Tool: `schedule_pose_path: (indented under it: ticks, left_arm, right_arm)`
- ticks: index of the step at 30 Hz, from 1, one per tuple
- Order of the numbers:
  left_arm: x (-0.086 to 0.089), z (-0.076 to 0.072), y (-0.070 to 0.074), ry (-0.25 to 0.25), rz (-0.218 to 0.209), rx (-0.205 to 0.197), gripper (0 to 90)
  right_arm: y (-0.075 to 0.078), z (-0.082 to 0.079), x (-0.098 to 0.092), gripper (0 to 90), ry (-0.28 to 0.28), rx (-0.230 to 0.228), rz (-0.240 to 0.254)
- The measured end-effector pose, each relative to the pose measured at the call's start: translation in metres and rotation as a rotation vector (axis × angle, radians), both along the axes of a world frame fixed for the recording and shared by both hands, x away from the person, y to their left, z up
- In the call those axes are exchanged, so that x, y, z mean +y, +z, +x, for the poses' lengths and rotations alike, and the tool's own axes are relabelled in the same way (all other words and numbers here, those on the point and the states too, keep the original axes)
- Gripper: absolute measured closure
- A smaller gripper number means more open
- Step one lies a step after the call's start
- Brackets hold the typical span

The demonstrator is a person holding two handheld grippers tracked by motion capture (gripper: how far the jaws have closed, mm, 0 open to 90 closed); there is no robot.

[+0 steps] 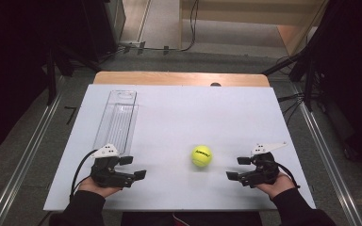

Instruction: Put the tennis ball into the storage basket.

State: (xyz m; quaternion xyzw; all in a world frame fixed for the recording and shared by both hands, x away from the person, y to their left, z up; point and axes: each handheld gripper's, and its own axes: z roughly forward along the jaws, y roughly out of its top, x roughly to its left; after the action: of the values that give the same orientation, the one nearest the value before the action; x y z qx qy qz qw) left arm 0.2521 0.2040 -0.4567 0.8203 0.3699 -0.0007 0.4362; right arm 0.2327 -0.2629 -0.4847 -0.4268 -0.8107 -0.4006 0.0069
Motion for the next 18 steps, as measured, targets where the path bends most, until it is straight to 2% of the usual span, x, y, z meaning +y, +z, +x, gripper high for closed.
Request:
schedule_pose_path:
  ticks: [7,18]
  left_arm:
    - [-0.0017,0.0016,-0.0004,-0.002,0.023,-0.007,18.3]
    - [-0.0039,0.0041,-0.0007,0.003,0.02,-0.004,18.3]
  right_arm:
    - [-0.0005,0.0014,0.0001,14.6,0.0,0.003,-0.004]
    - [-0.0004,0.0006,-0.0004,14.6,0.001,0.0,0.0]
